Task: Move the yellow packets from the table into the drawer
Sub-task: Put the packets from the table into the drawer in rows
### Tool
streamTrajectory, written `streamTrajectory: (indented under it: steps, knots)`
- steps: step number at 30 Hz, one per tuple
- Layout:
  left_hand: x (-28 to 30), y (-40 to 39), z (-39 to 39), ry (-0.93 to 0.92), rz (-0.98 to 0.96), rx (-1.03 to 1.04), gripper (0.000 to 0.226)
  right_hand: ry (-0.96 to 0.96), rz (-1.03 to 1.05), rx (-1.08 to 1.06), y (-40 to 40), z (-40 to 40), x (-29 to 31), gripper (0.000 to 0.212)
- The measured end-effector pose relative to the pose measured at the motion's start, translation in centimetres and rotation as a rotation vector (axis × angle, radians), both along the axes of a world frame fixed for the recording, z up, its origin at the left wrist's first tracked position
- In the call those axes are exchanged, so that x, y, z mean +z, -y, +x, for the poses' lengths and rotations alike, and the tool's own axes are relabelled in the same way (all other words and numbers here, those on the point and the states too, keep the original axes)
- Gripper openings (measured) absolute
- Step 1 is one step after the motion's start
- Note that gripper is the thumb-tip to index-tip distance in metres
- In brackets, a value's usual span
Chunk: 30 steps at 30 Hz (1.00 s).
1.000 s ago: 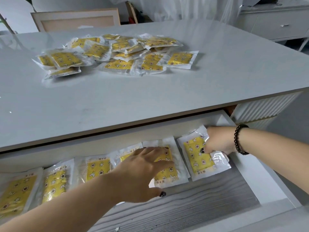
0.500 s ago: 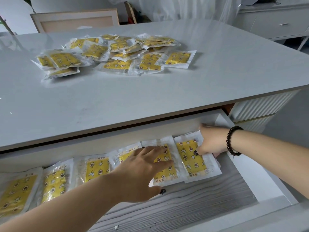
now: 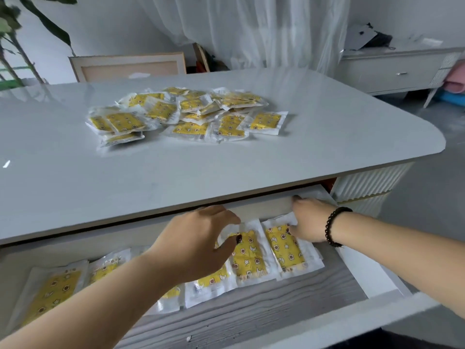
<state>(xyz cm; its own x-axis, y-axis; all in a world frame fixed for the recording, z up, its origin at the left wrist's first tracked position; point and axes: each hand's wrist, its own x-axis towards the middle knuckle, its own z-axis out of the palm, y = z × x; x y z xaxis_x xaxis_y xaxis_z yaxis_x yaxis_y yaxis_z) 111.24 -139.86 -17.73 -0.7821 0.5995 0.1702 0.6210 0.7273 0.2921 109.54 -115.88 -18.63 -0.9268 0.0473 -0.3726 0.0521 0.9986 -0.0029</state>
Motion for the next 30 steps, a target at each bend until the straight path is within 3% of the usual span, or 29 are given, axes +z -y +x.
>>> streamTrajectory:
  steps: [5,10,15,21,23,26,30]
  knots:
    - [2.5,2.8,1.4,-0.032,0.002,0.109,0.025,-0.063,-0.072,0.1,1.5,1.5,4.9,0.034]
    - [4.7,4.2,2.1,0.031,0.283,0.242,0.018,-0.223,-0.17,0.221,4.2,2.8,9.5,0.019]
    - [5.3,5.5,2.1,0.063,0.448,0.297,0.018,-0.439,-0.188,0.148,5.2,0.3,11.3,0.013]
    - [5.7,6.4,0.1,-0.007,0.521,0.324,0.016,-0.571,-0.151,-0.044,3.8,-5.2,9.3,0.05]
    - [5.6,6.8,-1.4,-0.009,0.587,0.367,0.014,-0.603,-0.122,-0.099,3.5,-6.4,7.9,0.05]
    - [5.6,7.1,-4.2,0.102,0.741,0.425,0.01,-0.71,-0.055,-0.104,3.2,-7.8,6.4,0.039]
    - [6.4,7.1,-7.9,0.401,1.035,0.418,0.016,-0.764,-0.108,-0.095,2.7,-10.2,5.8,0.027]
